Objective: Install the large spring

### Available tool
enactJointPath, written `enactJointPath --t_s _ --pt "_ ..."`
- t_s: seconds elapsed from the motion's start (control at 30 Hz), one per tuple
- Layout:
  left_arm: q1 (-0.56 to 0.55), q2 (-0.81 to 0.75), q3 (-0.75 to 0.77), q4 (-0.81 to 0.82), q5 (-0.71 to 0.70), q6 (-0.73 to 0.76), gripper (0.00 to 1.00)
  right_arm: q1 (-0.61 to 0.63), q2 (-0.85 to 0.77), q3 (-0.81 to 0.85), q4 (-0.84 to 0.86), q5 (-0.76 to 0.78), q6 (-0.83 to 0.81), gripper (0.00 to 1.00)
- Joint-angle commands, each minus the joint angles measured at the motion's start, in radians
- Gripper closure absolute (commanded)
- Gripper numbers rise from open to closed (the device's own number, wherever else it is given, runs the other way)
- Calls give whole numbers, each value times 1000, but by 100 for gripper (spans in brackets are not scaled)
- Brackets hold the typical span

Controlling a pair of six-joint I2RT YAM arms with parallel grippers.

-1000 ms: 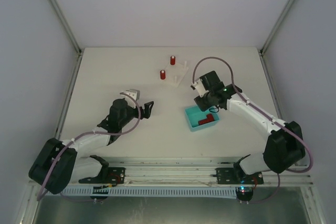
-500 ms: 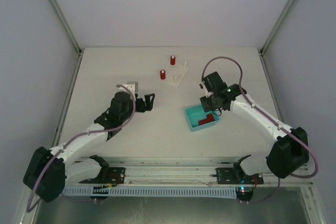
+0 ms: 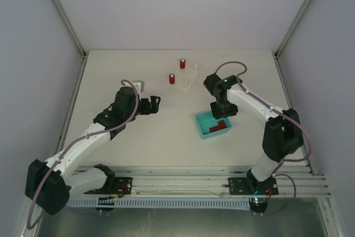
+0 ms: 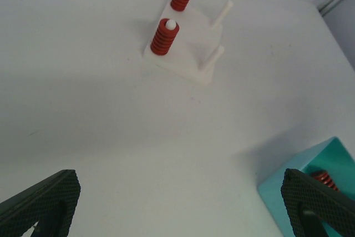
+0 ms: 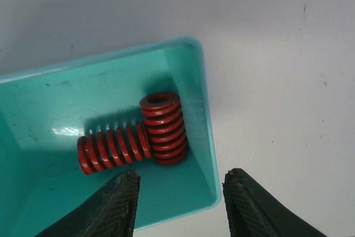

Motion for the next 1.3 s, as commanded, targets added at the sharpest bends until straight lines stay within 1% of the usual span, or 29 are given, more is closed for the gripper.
enactJointPath --t_s 0.0,0.13,0.23,0.4,0.6,0.73,0.97,1.1,1.27 --pt "-23 28 81 -64 -30 92 1 25 50 9 -66 46 47 53" --pt "-28 85 161 -98 -41 97 1 31 101 35 -59 44 39 53" --pt "-33 106 170 -78 -10 91 1 31 124 36 -38 13 33 53" --pt "-33 110 163 -82 -13 63 1 31 142 -21 7 -40 48 57" --pt "-33 106 171 -93 -24 75 1 31 197 -36 26 0 67 58" --pt "-33 99 173 -95 -25 86 1 31 243 -18 39 34 87 55" --pt "-32 94 175 -97 -36 102 1 25 348 -15 141 76 69 54" --pt "-34 95 183 -98 -35 107 1 20 365 -7 166 70 56 61" --pt "-34 91 179 -102 -42 101 1 15 294 -30 180 68 24 71"
